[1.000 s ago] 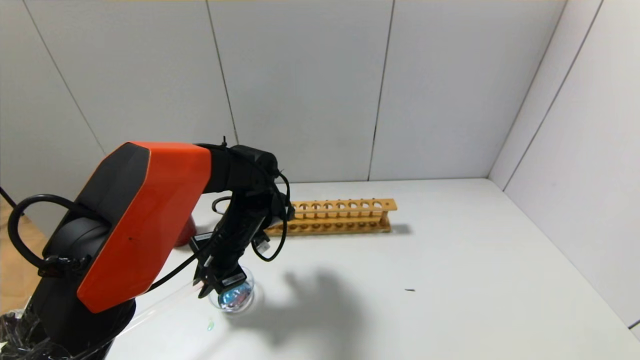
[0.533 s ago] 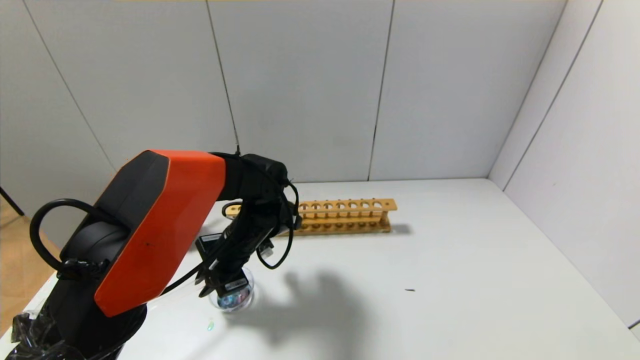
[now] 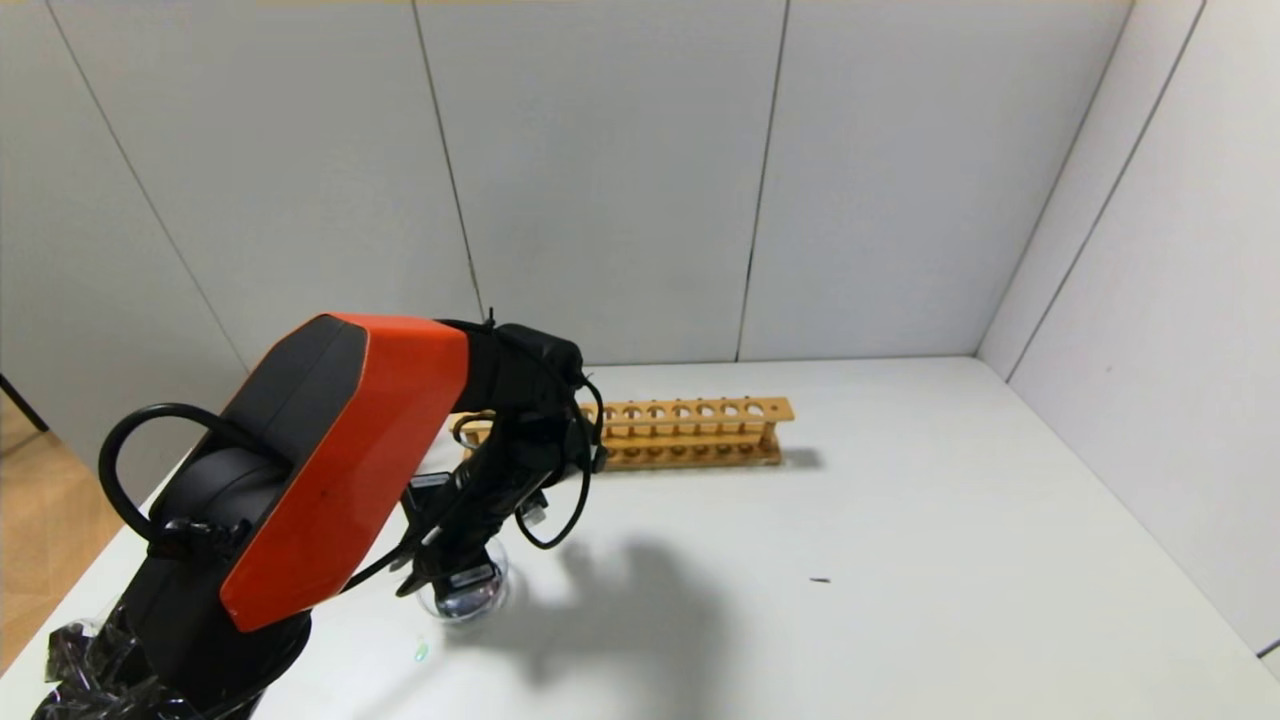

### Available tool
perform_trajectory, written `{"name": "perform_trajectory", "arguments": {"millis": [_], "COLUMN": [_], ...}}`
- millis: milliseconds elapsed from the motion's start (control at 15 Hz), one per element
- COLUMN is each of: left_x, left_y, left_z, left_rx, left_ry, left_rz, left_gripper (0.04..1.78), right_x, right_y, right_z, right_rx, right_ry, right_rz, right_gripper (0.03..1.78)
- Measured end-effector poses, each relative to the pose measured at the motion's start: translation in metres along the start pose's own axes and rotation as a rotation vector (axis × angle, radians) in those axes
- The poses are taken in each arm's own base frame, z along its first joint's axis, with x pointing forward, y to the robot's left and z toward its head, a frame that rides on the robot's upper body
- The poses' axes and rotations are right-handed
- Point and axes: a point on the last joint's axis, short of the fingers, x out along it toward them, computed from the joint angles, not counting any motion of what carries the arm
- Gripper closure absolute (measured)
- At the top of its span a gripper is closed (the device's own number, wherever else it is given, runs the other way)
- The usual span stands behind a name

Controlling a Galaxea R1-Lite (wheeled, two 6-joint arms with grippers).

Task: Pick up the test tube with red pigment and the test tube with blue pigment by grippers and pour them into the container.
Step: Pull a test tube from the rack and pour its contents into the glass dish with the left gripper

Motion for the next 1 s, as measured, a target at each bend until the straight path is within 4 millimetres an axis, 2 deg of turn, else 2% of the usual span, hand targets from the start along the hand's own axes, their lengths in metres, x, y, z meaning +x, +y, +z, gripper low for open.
{"name": "perform_trajectory", "arguments": {"millis": [400, 1000], "left_x": [-0.0086, -0.0071], "left_y": [-0.0015, -0.0086], "left_z": [-0.0048, 0.0004], "left_rx": [0.044, 0.063], "left_ry": [-0.020, -0.011], "left_rz": [0.035, 0.053], "left_gripper": [1.48, 1.48], "right_x": [0.0000, 0.0000], "right_y": [0.0000, 0.0000], "right_z": [0.0000, 0.0000], "right_rx": [0.000, 0.000], "right_ry": [0.000, 0.000], "right_rz": [0.000, 0.000], "right_gripper": [0.10, 0.10]}}
